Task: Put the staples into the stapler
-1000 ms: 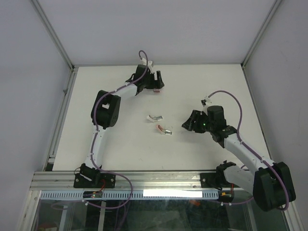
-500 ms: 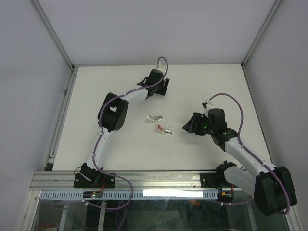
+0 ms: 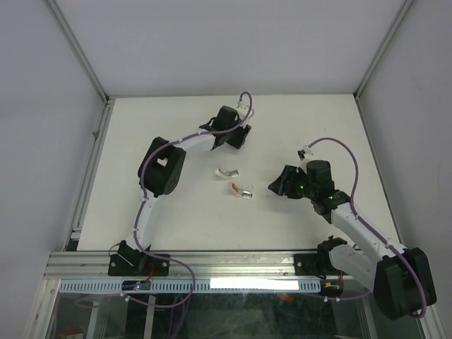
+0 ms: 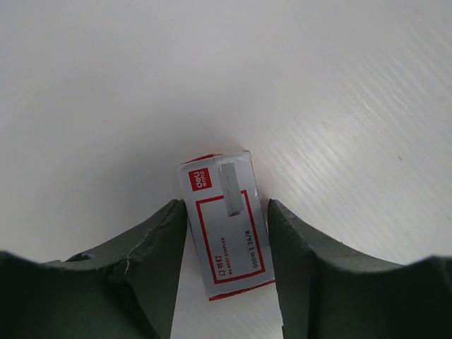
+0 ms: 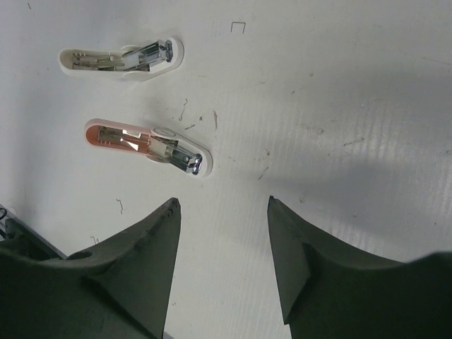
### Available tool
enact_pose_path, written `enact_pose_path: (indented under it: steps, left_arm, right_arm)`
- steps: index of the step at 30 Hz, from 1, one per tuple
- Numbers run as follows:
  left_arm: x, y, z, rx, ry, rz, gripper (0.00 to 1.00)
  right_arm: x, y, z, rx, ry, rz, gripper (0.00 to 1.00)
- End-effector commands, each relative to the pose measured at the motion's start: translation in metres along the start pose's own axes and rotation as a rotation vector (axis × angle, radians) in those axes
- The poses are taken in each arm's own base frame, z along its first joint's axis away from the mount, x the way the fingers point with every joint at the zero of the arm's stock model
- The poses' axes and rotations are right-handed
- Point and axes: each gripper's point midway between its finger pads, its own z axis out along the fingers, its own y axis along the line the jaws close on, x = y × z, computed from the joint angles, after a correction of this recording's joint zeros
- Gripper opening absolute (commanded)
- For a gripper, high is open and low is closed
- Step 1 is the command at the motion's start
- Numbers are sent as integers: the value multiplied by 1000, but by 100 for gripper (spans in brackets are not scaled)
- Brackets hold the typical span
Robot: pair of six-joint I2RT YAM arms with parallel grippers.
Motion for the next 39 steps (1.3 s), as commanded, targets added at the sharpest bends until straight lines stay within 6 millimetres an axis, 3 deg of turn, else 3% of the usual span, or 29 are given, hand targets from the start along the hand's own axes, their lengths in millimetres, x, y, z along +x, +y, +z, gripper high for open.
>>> enact_pose_path:
  steps: [1,8,11,14,17,28,33,39]
  left_arm:
    - [23,-63,-31,208,78,161,49]
    - [34,-103,-58,293,77,188,51]
    - [33,-101,-59,237,85,129,55]
    - [29,-98,-61,179,82,53,69]
    - [28,-96,-64,116,82,-25,77]
    - [24,-93,-72,-7,73,-114,85]
    - [28,-94,-70,-51,97,-86,84]
    - [28,-97,-72,-81,102,-40,64]
  right_arm:
    - [-17,7,-5,-22,-74,-21,55]
    - [-21,10,-8,-26,-79,-30,55]
    - [-22,11,-9,-25,-83,-30,55]
    - [-22,11,-11,-23,-86,-30,55]
    - [-24,11,-13,-19,-90,-36,56]
    - [-25,11,-15,-11,-89,-49,63]
    - [-23,9,-15,-6,-90,-45,64]
    - [-23,8,-14,-1,-89,-44,64]
